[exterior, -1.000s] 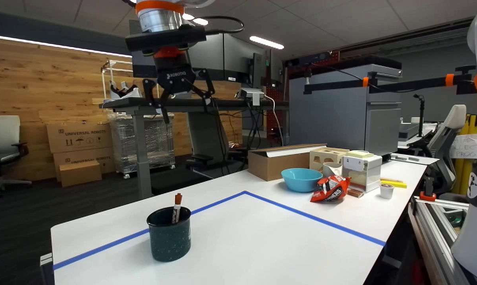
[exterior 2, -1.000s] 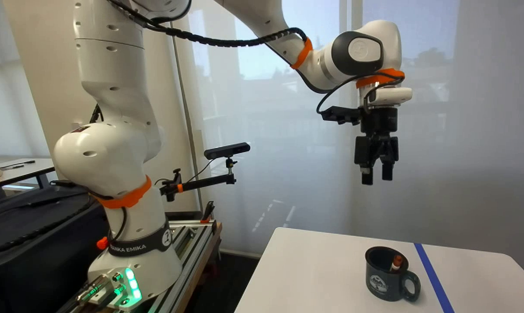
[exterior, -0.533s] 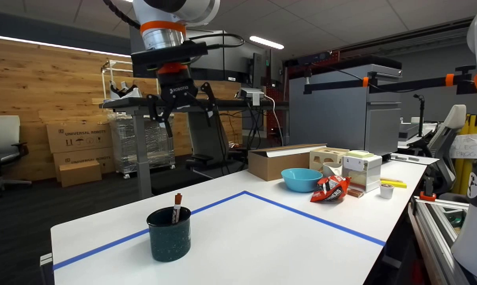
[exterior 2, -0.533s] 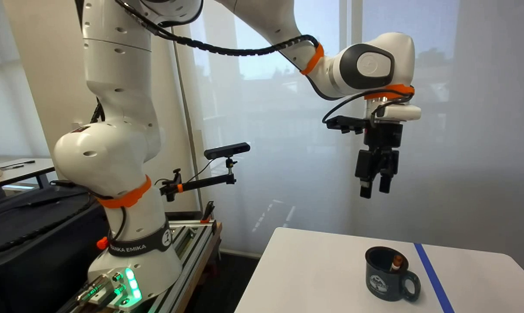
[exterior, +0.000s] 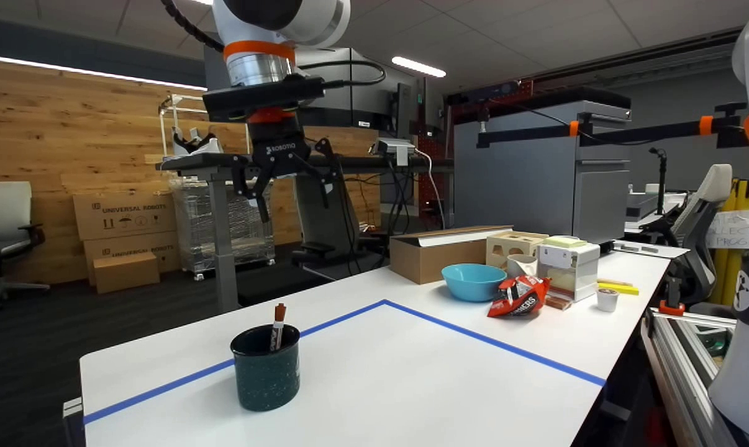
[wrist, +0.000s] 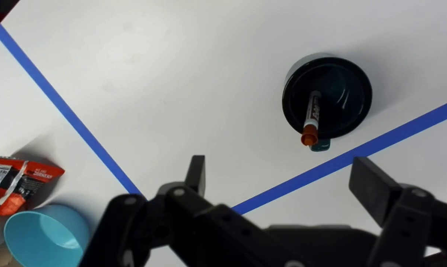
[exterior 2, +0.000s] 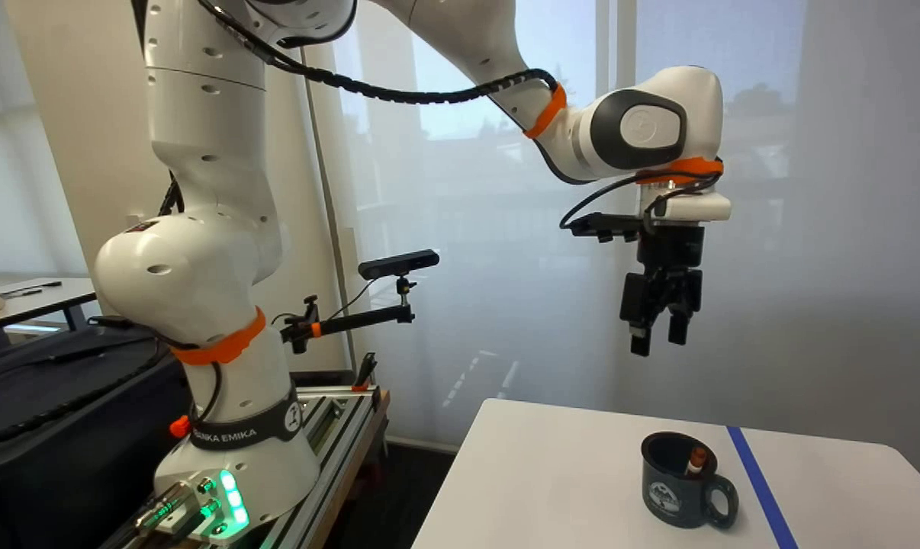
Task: Take the marker out of the mug.
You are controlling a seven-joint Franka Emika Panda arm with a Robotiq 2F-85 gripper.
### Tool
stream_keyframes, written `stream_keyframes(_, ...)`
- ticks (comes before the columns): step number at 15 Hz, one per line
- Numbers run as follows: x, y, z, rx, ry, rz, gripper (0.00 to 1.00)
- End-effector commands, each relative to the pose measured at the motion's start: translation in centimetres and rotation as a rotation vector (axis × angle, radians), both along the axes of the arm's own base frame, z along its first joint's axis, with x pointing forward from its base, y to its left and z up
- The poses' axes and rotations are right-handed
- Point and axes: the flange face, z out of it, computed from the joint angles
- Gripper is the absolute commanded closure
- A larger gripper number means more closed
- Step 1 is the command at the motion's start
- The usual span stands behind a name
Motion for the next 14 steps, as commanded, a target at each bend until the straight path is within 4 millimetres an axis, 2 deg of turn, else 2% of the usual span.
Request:
stream_keyframes(1, -1.7, 0.7, -1.6, 0.041, -0.084, -0.11, 0.0)
stream_keyframes(6, -2.3, 0.6, -4.2, 0.074, -0.232, -0.255, 0.0)
stream_keyframes(10, -1.1, -0.3, -5.3, 0.108, -0.322, -0.323, 0.0)
stream_keyframes(14, -0.2, -0.9, -6.9, 0.103, -0.323, -0.356, 0.0)
